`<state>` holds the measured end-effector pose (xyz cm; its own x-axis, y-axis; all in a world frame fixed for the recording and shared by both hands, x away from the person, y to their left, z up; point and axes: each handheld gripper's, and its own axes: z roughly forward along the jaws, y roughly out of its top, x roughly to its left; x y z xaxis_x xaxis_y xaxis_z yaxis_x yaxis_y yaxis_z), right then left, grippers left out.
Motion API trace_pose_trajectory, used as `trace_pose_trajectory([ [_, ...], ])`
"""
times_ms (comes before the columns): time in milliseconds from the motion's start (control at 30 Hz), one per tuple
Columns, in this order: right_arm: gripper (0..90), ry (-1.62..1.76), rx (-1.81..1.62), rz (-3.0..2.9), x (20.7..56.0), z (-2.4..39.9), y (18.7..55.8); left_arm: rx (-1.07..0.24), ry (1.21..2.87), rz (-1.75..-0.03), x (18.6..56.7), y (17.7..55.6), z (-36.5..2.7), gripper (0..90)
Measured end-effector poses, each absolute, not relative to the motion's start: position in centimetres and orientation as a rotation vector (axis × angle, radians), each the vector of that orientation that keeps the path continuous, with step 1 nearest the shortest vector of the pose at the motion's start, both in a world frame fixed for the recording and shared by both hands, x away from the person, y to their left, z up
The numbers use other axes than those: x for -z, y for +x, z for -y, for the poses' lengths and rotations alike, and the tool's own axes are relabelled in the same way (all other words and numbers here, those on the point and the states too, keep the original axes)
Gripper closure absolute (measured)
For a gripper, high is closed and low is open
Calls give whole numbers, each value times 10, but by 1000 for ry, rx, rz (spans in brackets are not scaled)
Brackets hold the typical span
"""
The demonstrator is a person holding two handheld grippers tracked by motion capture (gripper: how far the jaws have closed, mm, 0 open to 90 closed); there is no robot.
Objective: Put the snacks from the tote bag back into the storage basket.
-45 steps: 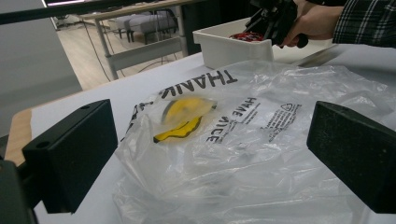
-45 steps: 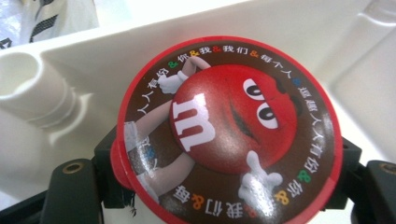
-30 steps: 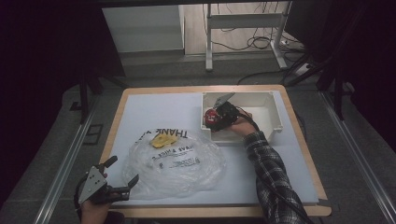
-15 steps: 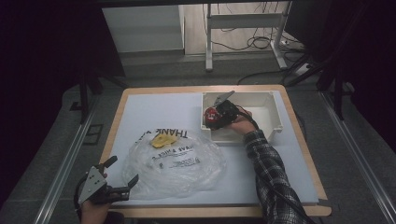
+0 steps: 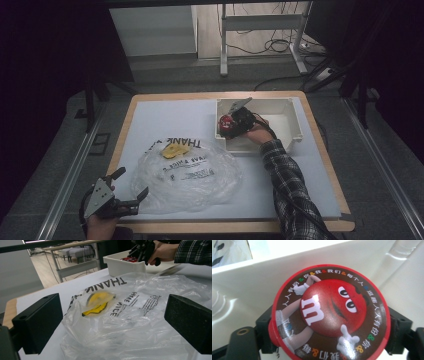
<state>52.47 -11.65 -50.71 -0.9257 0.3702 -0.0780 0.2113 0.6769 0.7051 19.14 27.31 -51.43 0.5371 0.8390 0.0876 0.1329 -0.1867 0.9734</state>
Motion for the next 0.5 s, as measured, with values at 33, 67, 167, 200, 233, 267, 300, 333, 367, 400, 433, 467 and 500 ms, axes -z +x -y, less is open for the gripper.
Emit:
trace_pose_trajectory([
  [33, 193, 470, -1085, -2676, 507, 116, 525, -789, 1658, -833, 514, 191, -273, 17],
  [67, 187, 475, -1084, -2676, 507, 116, 525, -789, 1658, -832, 514, 191, -273, 17],
  [167, 161, 492, -1087, -2668, 508, 117, 524, -789, 1658, -833, 514, 191, -273, 17],
  [200, 147, 499, -1088, -2664, 508, 117, 524, -789, 1659, -833, 514, 191, -273, 16],
  [233, 140, 502, -1082, -2665, 509, 116, 524, -789, 1659, -833, 514, 191, -273, 17],
  [267, 132, 502, -1079, -2667, 509, 116, 524, -789, 1659, -833, 514, 192, -273, 17],
  [300, 132, 502, -1079, -2667, 509, 116, 524, -789, 1659, -833, 514, 192, -273, 17],
  [333, 124, 501, -1073, -2669, 509, 115, 524, -789, 1659, -834, 514, 192, -273, 16],
  [367, 124, 501, -1073, -2669, 509, 115, 524, -789, 1659, -834, 514, 192, -273, 17],
  [400, 115, 496, -1068, -2666, 509, 114, 523, -789, 1659, -834, 514, 192, -273, 17],
  [433, 112, 490, -1071, -2665, 509, 114, 523, -789, 1659, -834, 514, 192, -273, 17],
  [467, 109, 493, -1068, -2665, 508, 114, 523, -789, 1659, -834, 514, 192, -273, 17],
  [500, 109, 493, -1068, -2665, 508, 114, 523, -789, 1660, -833, 514, 192, -273, 17],
])
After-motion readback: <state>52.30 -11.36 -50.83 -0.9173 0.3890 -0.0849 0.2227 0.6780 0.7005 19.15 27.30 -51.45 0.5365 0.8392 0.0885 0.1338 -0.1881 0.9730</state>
